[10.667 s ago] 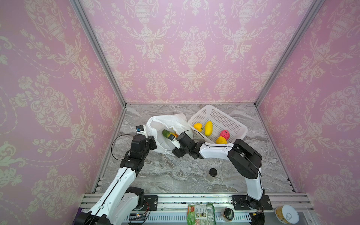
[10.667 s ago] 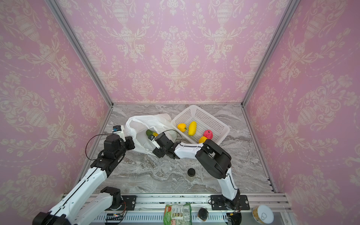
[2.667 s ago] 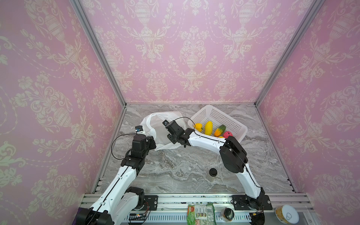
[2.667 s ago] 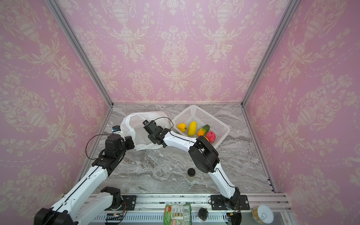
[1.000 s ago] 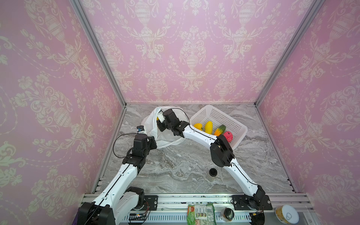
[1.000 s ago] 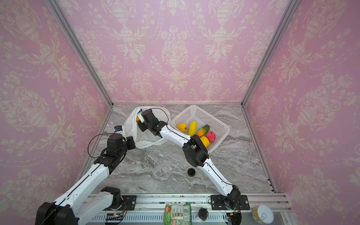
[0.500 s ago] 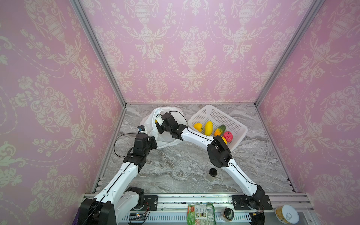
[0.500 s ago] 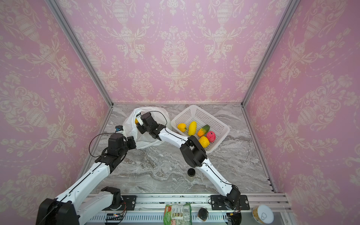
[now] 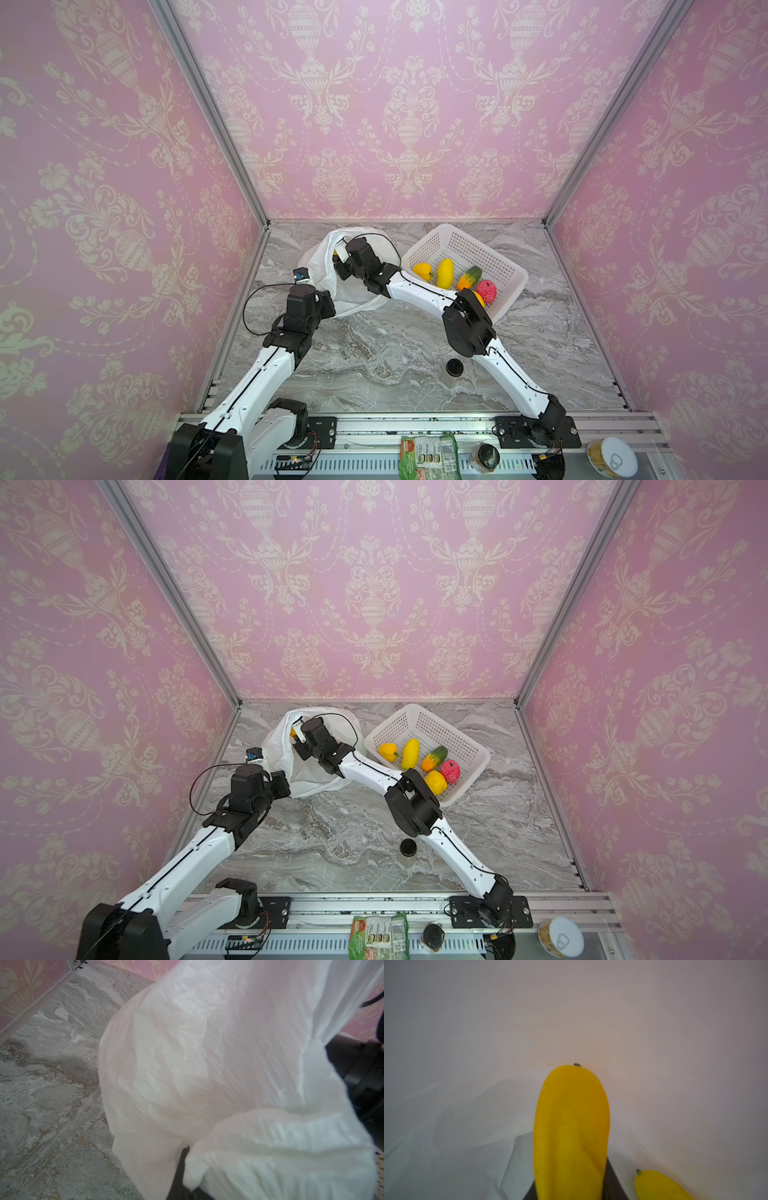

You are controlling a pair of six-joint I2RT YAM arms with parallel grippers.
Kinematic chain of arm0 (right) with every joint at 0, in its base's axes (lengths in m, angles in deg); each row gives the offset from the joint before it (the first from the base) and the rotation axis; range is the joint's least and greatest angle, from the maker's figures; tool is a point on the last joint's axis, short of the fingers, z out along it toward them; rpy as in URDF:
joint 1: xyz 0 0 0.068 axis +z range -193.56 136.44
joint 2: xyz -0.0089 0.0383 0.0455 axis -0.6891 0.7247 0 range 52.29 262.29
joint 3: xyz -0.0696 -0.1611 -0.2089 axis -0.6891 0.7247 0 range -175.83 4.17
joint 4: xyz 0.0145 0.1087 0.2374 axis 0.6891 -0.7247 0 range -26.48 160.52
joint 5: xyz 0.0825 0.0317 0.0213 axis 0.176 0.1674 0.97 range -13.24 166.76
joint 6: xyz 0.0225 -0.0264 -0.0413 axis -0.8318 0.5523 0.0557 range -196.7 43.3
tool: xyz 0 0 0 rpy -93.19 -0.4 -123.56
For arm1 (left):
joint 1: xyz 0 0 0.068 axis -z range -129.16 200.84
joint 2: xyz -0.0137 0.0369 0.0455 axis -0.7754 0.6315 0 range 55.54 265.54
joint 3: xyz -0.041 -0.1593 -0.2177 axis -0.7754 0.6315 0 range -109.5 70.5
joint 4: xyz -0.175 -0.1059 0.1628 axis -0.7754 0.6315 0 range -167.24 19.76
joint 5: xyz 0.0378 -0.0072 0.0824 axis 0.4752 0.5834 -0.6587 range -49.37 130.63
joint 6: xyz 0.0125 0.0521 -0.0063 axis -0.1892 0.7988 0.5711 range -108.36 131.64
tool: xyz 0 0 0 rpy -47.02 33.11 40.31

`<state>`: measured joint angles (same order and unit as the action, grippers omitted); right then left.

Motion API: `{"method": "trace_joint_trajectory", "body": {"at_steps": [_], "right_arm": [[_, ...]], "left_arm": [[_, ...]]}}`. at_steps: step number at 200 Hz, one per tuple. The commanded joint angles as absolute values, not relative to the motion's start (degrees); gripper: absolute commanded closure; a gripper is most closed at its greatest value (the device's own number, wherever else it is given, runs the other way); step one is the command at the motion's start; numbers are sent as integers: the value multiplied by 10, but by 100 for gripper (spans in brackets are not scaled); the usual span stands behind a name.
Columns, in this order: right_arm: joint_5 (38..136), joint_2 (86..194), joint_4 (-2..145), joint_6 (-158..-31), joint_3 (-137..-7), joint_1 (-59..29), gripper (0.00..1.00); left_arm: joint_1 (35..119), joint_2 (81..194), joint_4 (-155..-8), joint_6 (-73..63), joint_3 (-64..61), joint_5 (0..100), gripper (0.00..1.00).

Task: Untie the knot of the plastic bag and take out the fruit
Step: 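Grasp the yellow mango-shaped fruit inside the bag with the right gripper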

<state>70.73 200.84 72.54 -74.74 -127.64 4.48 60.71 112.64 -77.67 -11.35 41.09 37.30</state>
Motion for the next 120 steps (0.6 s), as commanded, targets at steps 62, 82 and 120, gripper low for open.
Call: {"method": "trace_joint_trajectory", "body": {"at_steps": [62, 82, 120], "right_arm": [[708, 1942, 777, -749, -1217, 45, 100], [719, 1900, 777, -757, -1176, 46, 100], [756, 1794, 818, -770, -1030, 50, 100]], "left_arm": [[604, 1120, -779, -110, 407, 380, 100], [604, 1120, -779, -109, 407, 380, 100], [604, 1122, -778, -110, 407, 378, 100]]}}
